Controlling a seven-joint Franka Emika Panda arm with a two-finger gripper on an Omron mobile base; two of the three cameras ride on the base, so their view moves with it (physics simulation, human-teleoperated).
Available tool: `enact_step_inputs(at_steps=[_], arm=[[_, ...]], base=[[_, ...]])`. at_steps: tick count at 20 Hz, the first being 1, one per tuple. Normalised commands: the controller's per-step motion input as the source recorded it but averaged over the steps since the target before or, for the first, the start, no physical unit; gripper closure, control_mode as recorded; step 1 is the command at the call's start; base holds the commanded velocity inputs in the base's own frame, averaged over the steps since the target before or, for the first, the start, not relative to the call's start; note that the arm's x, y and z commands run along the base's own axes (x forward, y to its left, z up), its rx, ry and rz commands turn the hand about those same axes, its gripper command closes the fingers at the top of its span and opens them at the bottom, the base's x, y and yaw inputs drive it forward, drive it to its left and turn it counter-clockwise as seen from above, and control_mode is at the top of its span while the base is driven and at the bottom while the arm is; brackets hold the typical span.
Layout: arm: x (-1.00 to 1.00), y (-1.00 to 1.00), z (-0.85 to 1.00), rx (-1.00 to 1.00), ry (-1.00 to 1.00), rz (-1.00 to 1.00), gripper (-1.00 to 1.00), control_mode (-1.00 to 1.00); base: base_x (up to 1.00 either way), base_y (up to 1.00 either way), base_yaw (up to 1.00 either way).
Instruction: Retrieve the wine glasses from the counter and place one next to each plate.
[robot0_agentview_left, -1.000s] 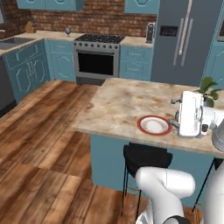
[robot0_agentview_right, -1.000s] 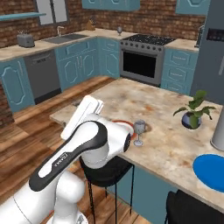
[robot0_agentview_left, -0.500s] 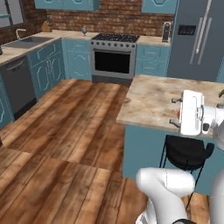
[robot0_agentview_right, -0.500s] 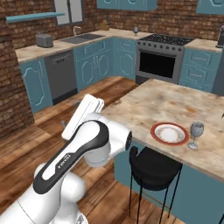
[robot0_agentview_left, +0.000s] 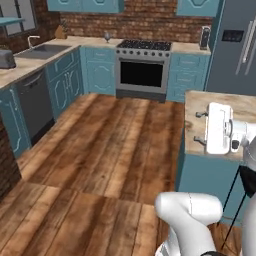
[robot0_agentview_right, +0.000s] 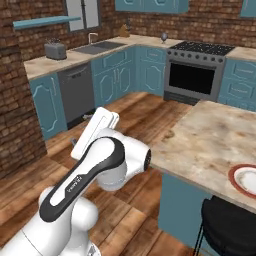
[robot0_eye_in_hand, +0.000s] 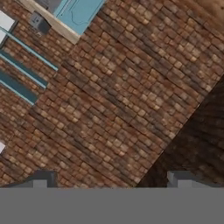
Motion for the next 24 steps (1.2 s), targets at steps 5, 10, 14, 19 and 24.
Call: enact_step_inputs(at_steps=[5, 10, 14, 19, 24], arm=[[0.00, 0.00, 0.00, 0.00, 0.00, 0.00, -1.00, 1.00], [0.00, 0.00, 0.00, 0.00, 0.00, 0.00, -1.00, 1.00], [0.00, 0.00, 0.00, 0.00, 0.00, 0.00, -1.00, 1.00], [0.00, 0.00, 0.00, 0.00, 0.00, 0.00, -1.00, 1.00], [0.00, 0.00, 0.00, 0.00, 0.00, 0.00, -1.00, 1.00]], base=[[1.00, 1.00, -0.24], [1.00, 1.00, -0.31], [1.00, 1.00, -0.29], [1.00, 0.90, -0.27], [1.00, 0.40, -0.22]])
